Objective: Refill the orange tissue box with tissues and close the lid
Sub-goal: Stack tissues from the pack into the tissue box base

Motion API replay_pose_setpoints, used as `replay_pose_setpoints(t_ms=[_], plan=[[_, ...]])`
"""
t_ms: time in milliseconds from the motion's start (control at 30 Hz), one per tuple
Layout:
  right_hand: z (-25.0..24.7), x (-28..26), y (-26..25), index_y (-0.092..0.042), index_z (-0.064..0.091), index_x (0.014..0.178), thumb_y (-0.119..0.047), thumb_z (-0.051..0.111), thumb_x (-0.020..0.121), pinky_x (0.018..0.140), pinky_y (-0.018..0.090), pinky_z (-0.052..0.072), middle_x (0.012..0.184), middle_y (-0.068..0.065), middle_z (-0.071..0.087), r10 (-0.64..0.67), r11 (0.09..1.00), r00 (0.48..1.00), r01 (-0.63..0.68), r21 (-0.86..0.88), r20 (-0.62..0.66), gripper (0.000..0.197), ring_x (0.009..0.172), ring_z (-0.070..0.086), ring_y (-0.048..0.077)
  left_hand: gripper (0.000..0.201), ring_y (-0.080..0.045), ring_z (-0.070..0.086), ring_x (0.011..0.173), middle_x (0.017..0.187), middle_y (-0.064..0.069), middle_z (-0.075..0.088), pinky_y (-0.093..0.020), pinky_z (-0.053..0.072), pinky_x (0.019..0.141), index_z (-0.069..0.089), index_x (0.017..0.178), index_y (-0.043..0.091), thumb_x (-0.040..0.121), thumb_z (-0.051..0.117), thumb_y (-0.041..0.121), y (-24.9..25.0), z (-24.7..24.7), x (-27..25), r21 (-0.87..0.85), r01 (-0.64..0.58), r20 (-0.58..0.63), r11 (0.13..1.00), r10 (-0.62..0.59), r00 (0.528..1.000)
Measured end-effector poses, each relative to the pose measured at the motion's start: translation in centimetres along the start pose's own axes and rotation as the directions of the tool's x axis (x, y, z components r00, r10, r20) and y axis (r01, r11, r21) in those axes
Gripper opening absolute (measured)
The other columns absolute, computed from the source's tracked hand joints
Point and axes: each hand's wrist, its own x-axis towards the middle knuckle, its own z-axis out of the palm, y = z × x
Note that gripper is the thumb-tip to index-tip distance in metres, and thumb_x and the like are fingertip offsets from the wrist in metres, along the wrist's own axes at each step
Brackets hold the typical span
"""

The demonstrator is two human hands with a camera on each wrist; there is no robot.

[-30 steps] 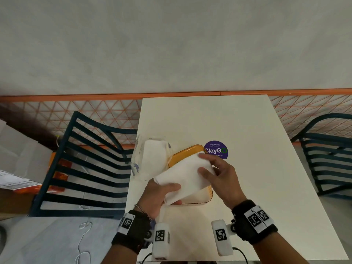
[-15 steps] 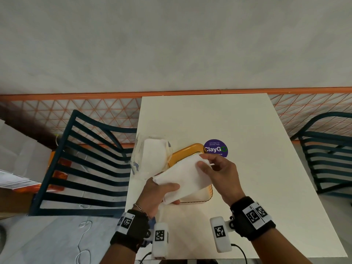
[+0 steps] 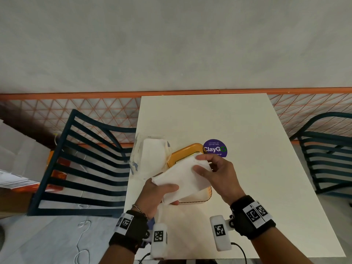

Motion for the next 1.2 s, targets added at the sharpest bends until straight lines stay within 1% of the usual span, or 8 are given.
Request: replay_pose_setpoints(t_ms=[167,433,600,700,867,933,1067,1200], plan=[[-0.1,0.2,-0.2,-0.032,0.077,0.098,-0.026,0.089,0.075,0.087,0.044,0.061,0.104,-0.007,0.076,0.041,0.999,0.999,-0.041,0.027,0.002,0.026,0.098,0.071,0.022,0.043,-0.042,0.072,0.099,0.111,-0.015,0.074,-0.055,0.062,0.069,0.071,0.116,0.012,0.078,0.084,0.000,0.1,0.2,-0.2,-0.008,-0.013,0.017,1.000,0.013,1.000],[-0.1,0.4,-0.1,-0.025,0.078,0.097,-0.028,0.082,0.083,0.086,0.041,0.059,0.104,-0.003,0.076,0.062,0.995,0.998,-0.060,0.081,-0.016,0.014,0.100,0.069,0.025,0.043,-0.041,0.073,0.096,0.109,-0.015,0.075,-0.050,0.062,0.065,0.072,0.115,0.011,0.076,0.085,-0.001,0.2,0.5,-0.1,-0.021,-0.003,-0.003,1.000,0.003,1.000],[-0.1,0.4,-0.4,-0.018,0.077,0.097,-0.024,0.078,0.088,0.082,0.027,0.052,0.102,-0.003,0.078,0.093,0.977,0.993,-0.078,0.200,-0.068,0.011,0.091,0.069,0.007,0.046,-0.039,0.074,0.091,0.109,-0.016,0.074,-0.051,0.063,0.066,0.070,0.115,0.010,0.073,0.086,-0.001,0.1,0.5,0.0,-0.033,0.011,-0.024,0.999,-0.011,1.000],[-0.2,0.6,-0.4,-0.018,0.077,0.097,-0.025,0.078,0.087,0.081,0.027,0.050,0.099,-0.002,0.079,0.145,0.965,0.984,-0.117,0.234,-0.105,0.012,0.085,0.068,0.005,0.049,-0.038,0.075,0.091,0.110,-0.016,0.074,-0.053,0.062,0.067,0.070,0.116,0.010,0.072,0.087,-0.001,0.0,0.4,0.1,-0.051,0.015,-0.031,0.999,-0.016,0.999],[-0.4,0.8,-0.3,-0.022,0.072,0.098,-0.027,0.076,0.089,0.075,0.034,0.052,0.084,0.002,0.079,0.171,0.969,0.979,-0.147,0.198,-0.112,0.011,0.076,0.065,0.011,0.052,-0.039,0.072,0.098,0.113,-0.014,0.072,-0.057,0.062,0.069,0.067,0.119,0.011,0.073,0.084,-0.006,-0.2,0.3,0.1,-0.063,0.011,-0.028,0.998,-0.013,1.000],[-0.5,0.8,-0.3,-0.024,0.069,0.097,-0.025,0.074,0.091,0.071,0.030,0.050,0.083,0.003,0.078,0.122,0.985,0.986,-0.106,0.135,-0.112,0.008,0.072,0.063,0.008,0.053,-0.040,0.071,0.101,0.116,-0.015,0.071,-0.055,0.062,0.067,0.067,0.121,0.010,0.074,0.084,-0.006,-0.4,0.2,0.3,-0.080,0.015,-0.036,0.997,-0.018,0.999],[-0.7,0.8,0.7,-0.029,0.073,0.097,-0.019,0.059,0.101,0.072,0.012,0.047,0.103,-0.011,0.073,-0.039,0.996,0.999,0.037,-0.086,-0.024,0.018,0.091,0.063,0.003,0.045,-0.041,0.071,0.101,0.114,-0.016,0.074,-0.053,0.062,0.066,0.070,0.118,0.009,0.076,0.083,-0.001,-0.6,0.2,0.7,-0.099,0.034,-0.059,0.994,-0.040,0.997],[-1.1,0.5,1.7,-0.032,0.074,0.104,-0.017,0.052,0.104,0.078,0.013,0.045,0.112,-0.015,0.069,0.001,0.990,0.997,0.009,-0.143,0.074,0.026,0.099,0.059,-0.002,0.047,-0.039,0.074,0.097,0.114,-0.016,0.075,-0.053,0.062,0.068,0.071,0.119,0.010,0.075,0.086,0.005,-0.8,0.0,1.1,-0.081,0.054,-0.060,0.995,-0.059,0.996]])
